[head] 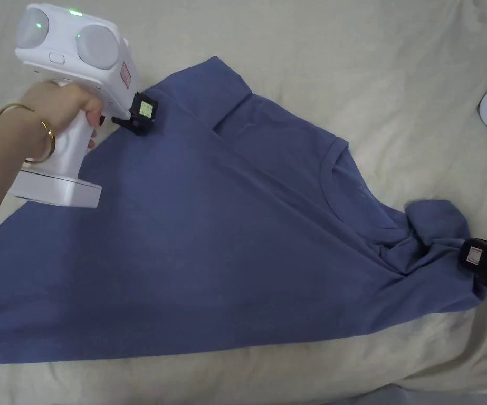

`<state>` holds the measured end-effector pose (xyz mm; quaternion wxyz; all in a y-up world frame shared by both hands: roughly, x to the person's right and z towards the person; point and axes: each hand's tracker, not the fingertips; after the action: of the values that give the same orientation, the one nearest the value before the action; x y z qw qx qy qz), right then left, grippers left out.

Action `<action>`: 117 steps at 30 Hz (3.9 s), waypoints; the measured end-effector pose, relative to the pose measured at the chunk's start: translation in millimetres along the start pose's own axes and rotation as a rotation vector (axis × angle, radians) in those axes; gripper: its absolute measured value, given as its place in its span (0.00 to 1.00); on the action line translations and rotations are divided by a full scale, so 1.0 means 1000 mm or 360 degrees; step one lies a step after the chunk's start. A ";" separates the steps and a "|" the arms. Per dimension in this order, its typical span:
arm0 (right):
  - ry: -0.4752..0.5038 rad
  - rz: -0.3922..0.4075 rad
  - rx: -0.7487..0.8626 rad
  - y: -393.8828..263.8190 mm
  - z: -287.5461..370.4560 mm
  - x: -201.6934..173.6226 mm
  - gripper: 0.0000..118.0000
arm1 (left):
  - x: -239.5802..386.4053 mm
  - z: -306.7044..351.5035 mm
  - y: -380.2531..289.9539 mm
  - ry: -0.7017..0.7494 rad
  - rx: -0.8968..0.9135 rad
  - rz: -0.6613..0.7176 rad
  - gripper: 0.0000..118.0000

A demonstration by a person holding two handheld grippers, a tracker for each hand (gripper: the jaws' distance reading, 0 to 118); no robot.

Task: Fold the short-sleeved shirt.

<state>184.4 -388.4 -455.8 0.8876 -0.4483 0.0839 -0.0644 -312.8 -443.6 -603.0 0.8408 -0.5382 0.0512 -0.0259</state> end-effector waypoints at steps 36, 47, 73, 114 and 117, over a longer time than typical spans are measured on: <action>0.0513 -0.0147 0.0553 0.100 0.159 -0.041 0.01 | -0.140 0.347 -0.110 -0.0025 0.1303 0.0735 0.00; 0.0553 0.0144 0.1047 0.170 0.311 -0.121 0.01 | -0.166 0.487 -0.147 0.0255 0.1837 0.0857 0.00; -0.0111 0.0298 0.1238 0.360 0.314 -0.218 0.01 | -0.132 0.450 0.011 0.0786 0.1685 0.0579 0.00; -0.0305 0.0296 0.0336 0.263 -0.139 -0.167 0.01 | -0.115 0.029 -0.013 0.0589 0.0802 0.0498 0.00; -0.0318 0.0278 0.0253 0.228 -0.147 -0.154 0.01 | -0.108 0.028 -0.040 0.0579 0.0755 0.0488 0.00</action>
<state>12.8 -340.7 -711.4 0.9264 -0.3720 0.0284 0.0515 -416.4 -424.2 -548.9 0.9139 -0.3000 0.2733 -0.0059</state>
